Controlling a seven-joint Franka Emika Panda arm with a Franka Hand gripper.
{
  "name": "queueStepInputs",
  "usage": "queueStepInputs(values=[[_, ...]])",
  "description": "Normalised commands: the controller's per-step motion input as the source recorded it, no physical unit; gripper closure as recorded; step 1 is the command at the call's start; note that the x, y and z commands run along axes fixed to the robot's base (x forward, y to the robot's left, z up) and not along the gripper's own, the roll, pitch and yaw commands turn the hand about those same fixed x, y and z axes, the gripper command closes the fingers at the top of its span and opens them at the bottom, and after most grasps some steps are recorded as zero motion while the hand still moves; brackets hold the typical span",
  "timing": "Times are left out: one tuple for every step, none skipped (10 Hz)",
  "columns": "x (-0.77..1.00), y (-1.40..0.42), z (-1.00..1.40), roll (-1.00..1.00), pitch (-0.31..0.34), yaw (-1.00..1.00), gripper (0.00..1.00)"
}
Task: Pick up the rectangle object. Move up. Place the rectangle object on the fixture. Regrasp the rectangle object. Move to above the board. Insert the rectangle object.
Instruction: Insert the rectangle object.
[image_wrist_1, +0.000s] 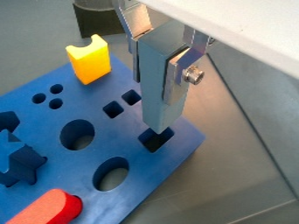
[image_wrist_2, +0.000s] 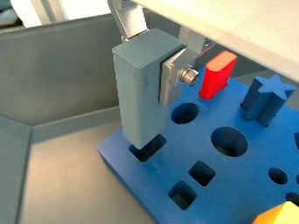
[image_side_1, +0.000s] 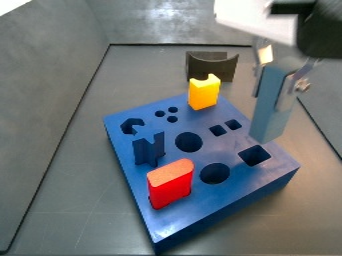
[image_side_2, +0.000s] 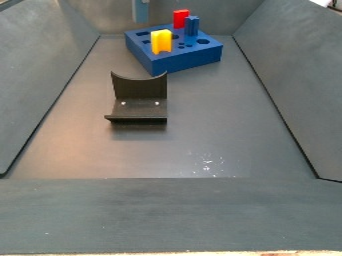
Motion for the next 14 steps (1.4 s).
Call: queueStepInputs(values=[[0.00, 0.00, -0.05, 0.13, 0.034, 0.00, 1.00], [0.00, 0.00, 0.00, 0.00, 0.000, 0.01, 1.00], [0.15, -0.52, -0.27, 0.15, 0.000, 0.00, 1.00], [0.16, -0.31, -0.11, 0.05, 0.000, 0.00, 1.00], [0.00, -0.04, 0.00, 0.08, 0.000, 0.02, 1.00], [0.00, -0.03, 0.00, 0.01, 0.000, 0.00, 1.00], [0.18, 0.08, -0.13, 0.00, 0.100, -0.15, 1.00], [0.02, 0.08, -0.09, 0.00, 0.091, -0.25, 1.00], [0.00, 0.00, -0.02, 0.00, 0.000, 0.00, 1.00], [-0.15, 0.02, -0.35, 0.15, 0.000, -0.07, 1.00], [-0.27, 0.11, -0.40, 0.11, 0.000, -0.15, 1.00], [0.00, -0.03, -0.05, 0.09, 0.000, 0.00, 1.00], [0.08, -0.46, -0.13, 0.43, 0.094, 0.00, 1.00], [0.37, -0.58, -0.11, 0.61, 0.283, -0.11, 1.00]])
